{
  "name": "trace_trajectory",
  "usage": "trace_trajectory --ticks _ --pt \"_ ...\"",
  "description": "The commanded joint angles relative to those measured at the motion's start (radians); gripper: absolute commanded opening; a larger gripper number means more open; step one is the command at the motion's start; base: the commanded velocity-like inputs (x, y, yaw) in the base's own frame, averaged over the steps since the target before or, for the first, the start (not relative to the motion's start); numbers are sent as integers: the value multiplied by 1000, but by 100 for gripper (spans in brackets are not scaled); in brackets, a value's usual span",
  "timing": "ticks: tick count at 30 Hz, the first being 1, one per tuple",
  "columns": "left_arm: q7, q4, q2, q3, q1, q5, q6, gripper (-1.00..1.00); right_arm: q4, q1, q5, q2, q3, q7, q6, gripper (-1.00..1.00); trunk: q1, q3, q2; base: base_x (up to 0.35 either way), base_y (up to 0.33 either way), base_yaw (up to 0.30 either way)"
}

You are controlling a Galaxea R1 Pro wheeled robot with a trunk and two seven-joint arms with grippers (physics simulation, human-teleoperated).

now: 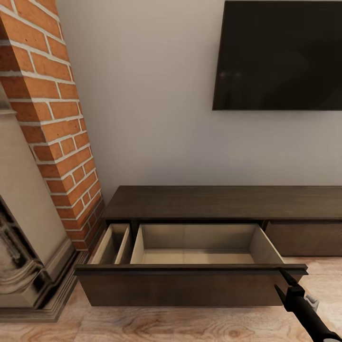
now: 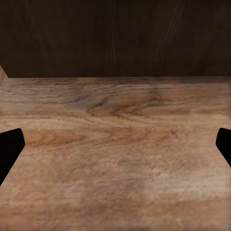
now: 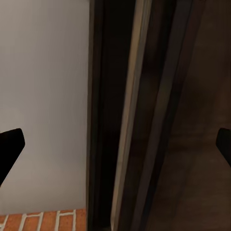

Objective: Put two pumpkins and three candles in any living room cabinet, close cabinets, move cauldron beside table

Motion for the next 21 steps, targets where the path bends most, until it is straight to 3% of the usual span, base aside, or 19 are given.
trace_trajectory --ticks 1,21 --pt "-4 -1 0 1 0 0 -2 100 2 -1 -8 1 -3 0 8 100 0 -1 0 0 0 0" --pt "-4 0 0 1 0 0 -2 100 3 -1 -16 3 -9 -8 7 100 0 -1 0 0 0 0"
